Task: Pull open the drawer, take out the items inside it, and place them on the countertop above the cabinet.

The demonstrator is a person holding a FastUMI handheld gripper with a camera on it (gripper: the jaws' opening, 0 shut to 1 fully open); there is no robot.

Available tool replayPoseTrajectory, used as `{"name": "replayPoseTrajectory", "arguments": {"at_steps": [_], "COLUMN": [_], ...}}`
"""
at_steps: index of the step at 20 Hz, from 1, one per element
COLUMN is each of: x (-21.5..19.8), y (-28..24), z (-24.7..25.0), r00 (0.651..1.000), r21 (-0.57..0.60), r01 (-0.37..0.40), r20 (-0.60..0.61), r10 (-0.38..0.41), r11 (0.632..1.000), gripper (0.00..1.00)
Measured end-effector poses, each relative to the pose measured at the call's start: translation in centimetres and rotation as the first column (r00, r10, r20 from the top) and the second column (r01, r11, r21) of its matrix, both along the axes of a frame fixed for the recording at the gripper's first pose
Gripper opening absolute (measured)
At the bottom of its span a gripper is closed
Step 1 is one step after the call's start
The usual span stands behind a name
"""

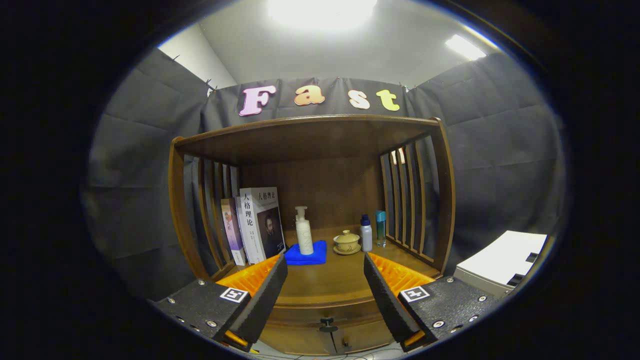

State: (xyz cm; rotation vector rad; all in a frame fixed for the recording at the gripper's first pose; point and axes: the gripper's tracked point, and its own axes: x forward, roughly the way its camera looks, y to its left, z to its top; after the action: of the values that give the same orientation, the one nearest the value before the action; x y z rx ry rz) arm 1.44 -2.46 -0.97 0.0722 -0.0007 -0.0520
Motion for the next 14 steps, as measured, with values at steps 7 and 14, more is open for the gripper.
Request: {"name": "replayPoseTrajectory", "arguments": {"at_steps": [7,14], "x": [1.7,3.1], "y": [-0.8,-1.3], "z": [-4.0,-7.3], "r00": [0.995,0.985], "r21": [0.005,-0.039], "r01": [-0.001,-0.019], "r20": [-0.101,-0.173], "r10": [0.002,0.012], "r11": [1.0,0.999], "gripper": [0.94,0.94]}}
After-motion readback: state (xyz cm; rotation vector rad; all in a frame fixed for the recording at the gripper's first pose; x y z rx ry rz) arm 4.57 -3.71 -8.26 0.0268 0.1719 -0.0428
